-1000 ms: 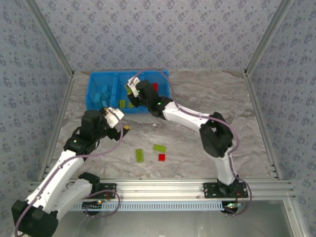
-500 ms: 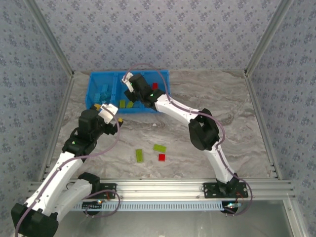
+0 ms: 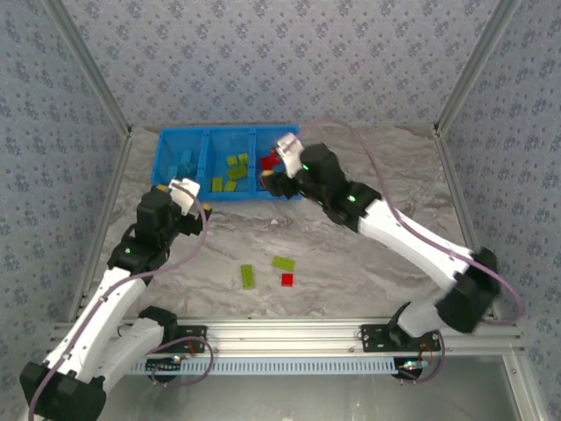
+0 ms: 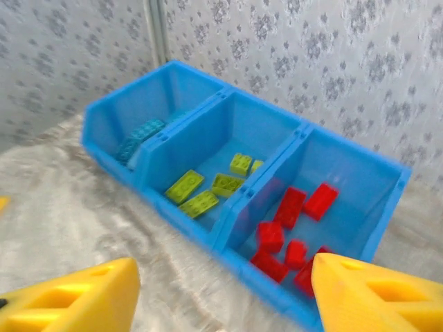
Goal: Sort the legos into containers by color
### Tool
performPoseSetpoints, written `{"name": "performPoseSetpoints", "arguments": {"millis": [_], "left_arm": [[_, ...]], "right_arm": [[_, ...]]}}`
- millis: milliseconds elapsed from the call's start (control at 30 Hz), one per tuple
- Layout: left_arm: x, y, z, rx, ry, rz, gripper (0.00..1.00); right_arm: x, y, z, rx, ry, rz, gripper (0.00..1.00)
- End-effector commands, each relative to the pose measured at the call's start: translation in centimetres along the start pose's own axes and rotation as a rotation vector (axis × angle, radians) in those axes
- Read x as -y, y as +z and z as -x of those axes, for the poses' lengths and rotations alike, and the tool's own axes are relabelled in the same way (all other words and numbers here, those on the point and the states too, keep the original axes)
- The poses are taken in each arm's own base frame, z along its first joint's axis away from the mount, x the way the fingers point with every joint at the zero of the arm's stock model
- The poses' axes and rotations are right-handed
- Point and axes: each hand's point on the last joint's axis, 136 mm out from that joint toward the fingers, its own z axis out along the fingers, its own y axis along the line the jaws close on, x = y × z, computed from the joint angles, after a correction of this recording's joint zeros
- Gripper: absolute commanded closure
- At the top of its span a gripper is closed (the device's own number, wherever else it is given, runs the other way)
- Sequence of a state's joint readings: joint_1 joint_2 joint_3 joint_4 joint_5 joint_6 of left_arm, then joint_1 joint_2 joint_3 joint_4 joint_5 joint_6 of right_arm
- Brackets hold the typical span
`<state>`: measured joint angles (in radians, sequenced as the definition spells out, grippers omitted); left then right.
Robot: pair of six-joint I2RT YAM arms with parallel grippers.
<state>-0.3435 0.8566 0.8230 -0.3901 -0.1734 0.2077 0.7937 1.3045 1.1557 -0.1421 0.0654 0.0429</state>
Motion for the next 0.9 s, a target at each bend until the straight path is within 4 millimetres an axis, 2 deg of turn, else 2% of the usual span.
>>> {"name": "performPoseSetpoints", "arguments": {"millis": [0, 67, 133, 233, 333, 467, 567, 667, 733, 867], "left_arm": [[2.5, -1.1, 0.4, -0.147, -0.270, -0.164, 0.01], [3.6, -1.0, -1.2, -0.277, -0.460, -0.168, 0.05], [5.1, -0.6, -3.3, -0.367, -0.577, -0.161, 0.12], [8.2, 0.4, -6.1, -0.444, -0.650, -0.136, 0.18], [12.1, 1.4, -8.3, -0.504, -0.662, -0.156, 0.18], [16.4, 2.0, -12.0, -0.633, -0.674, -0.121, 0.24], [18.5, 2.1, -14.2, -0.728, -0.632, -0.076, 0.25], [21.1, 2.3, -15.5, -0.804, -0.592, -0.113, 0.24], [22.2, 2.5, -16.6, -0.842, -0.560, -0.109, 0.26], [22.5, 2.5, -18.7, -0.894, -0.526, -0.058, 0.43]], "right_arm": [[-2.0, -0.4, -7.7, -0.150, 0.139, 0.089, 0.22], [-3.0, -1.4, -10.9, -0.234, 0.176, 0.113, 0.19], [-4.1, -2.1, -13.5, -0.311, 0.209, 0.139, 0.17], [-5.6, -2.7, -15.6, -0.383, 0.253, 0.177, 0.13], [-6.6, -2.7, -16.0, -0.408, 0.302, 0.224, 0.10], [-6.9, -2.5, -16.2, -0.423, 0.300, 0.238, 0.05], [-6.7, -2.1, -16.5, -0.435, 0.284, 0.224, 0.04], [-6.5, -1.9, -16.5, -0.436, 0.288, 0.214, 0.04], [-6.5, -1.9, -16.5, -0.435, 0.294, 0.213, 0.04], [-6.4, -2.1, -16.9, -0.454, 0.292, 0.204, 0.03]]}}
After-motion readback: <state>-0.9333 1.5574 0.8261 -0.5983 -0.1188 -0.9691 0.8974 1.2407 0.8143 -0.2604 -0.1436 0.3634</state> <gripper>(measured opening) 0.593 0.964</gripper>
